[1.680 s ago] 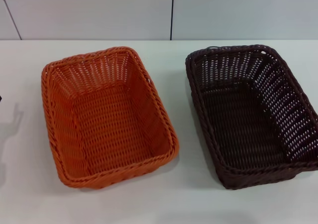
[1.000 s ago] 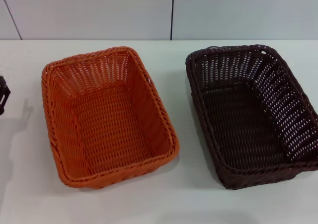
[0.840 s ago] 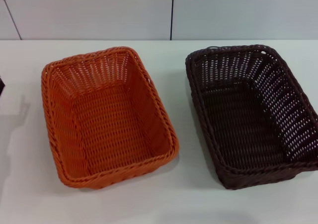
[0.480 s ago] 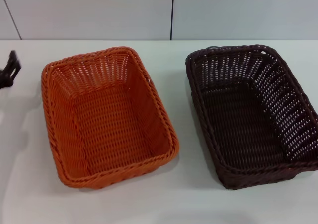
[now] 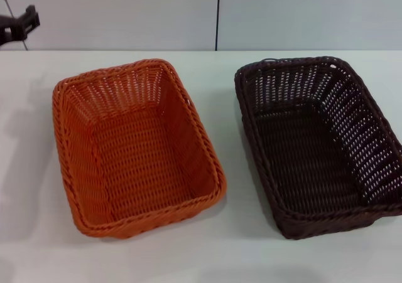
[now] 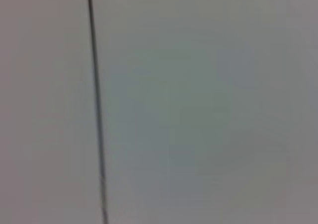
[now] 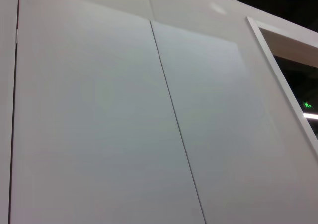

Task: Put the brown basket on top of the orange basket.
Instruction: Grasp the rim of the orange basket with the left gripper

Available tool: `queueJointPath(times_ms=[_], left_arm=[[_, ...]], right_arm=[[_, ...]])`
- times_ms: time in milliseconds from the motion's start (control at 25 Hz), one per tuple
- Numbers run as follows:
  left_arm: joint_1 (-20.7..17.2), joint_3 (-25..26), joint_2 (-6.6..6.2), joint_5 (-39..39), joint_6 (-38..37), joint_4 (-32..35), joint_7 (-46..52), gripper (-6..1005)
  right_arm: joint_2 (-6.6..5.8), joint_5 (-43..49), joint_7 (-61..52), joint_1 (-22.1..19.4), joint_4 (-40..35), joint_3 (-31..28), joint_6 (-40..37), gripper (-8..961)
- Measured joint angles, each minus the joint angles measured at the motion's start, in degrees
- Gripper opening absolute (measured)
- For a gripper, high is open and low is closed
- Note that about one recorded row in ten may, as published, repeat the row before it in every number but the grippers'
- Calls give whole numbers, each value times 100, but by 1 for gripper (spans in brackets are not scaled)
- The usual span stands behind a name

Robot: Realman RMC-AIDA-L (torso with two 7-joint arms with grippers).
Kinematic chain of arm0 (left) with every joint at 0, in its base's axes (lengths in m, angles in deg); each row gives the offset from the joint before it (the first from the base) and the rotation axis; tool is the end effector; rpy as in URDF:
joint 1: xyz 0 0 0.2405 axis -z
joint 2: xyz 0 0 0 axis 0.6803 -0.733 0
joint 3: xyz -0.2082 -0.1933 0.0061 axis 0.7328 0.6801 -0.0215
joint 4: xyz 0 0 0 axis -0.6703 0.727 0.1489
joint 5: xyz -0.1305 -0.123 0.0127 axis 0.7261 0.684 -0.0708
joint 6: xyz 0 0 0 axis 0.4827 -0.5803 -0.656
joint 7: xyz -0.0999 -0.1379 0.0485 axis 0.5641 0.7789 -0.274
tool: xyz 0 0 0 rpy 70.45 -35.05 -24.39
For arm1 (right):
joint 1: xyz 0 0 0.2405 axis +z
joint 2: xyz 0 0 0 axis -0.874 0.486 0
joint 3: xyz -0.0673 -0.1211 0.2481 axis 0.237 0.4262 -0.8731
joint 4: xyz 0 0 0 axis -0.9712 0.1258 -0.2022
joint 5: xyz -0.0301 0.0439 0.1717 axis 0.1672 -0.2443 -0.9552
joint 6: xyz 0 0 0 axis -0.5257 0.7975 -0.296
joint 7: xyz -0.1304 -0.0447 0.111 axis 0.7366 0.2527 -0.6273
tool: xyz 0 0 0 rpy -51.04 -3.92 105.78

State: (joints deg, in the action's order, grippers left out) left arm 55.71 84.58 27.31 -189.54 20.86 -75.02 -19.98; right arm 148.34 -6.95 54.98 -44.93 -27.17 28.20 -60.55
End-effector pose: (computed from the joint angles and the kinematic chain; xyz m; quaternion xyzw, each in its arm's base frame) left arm -0.2870 0.4085 0.0728 -0.6971 -0.3003 -0.1733 0.6276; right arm 0.3713 0.2266 0.1092 -0.3424 0.1582 0.3682 0.8498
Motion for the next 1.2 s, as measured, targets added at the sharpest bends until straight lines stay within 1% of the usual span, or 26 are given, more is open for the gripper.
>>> queueJointPath(times_ms=[80, 120, 160, 200, 280, 360, 400, 440, 480, 520, 560, 600, 640, 760, 840, 1080, 1200], left_arm=[[0, 0, 0, 0, 0, 0, 0, 760], [58, 377, 131, -22, 1121, -638, -6, 760], [58, 377, 131, -22, 1121, -638, -6, 759], [274, 644, 190, -56, 3017, -1487, -5, 758], [317, 649, 196, -71, 3827, -2013, 16, 756], [367, 699, 198, -88, 4241, -2243, 64, 754], [447, 787, 198, -101, 4683, -2422, 143, 753], [447, 787, 198, -101, 4683, -2422, 143, 752], [501, 849, 196, -135, 4932, -2502, 191, 751], [734, 1105, 189, -364, 5709, -2674, 351, 750], [931, 1316, 190, -681, 6218, -2666, 472, 750], [931, 1316, 190, -681, 6218, -2666, 472, 749], [1035, 1434, 186, -819, 6483, -2609, 525, 748], [1152, 1551, 186, -848, 6746, -2503, 628, 745], [1173, 1560, 189, -848, 6775, -2458, 700, 743], [1281, 1514, 184, -847, 6969, -2154, 789, 738], [1293, 1362, 193, -846, 7006, -1981, 784, 735]], right_arm=[[-3, -1, -55, -8, -39, -1, 4, 735], [-5, -1, -68, -8, -71, -1, 36, 735], [-5, -2, -73, -3, -142, -1, 141, 735], [-5, -2, -73, -3, -142, -1, 141, 735], [-9, -4, -76, 17, -227, -5, 309, 735], [-16, -5, -112, 63, -341, -12, 531, 735], [-16, -5, -112, 63, -341, -12, 531, 735], [-16, -6, -141, 87, -379, -12, 604, 735], [-16, -6, -180, 113, -415, -11, 708, 735], [-16, -6, -215, 140, -451, -11, 836, 735], [-16, -6, -267, 194, -498, -11, 1080, 735], [-16, -6, -267, 194, -498, -11, 1080, 735], [-16, -6, -278, 217, -517, -11, 1163, 735], [-4, -6, -283, 292, -589, -12, 1337, 735], [-3, -6, -283, 310, -599, -14, 1364, 735], [-14, -6, -283, 331, -629, -68, 1531, 735], [-15, -5, -282, 325, -630, -70, 1533, 735]])
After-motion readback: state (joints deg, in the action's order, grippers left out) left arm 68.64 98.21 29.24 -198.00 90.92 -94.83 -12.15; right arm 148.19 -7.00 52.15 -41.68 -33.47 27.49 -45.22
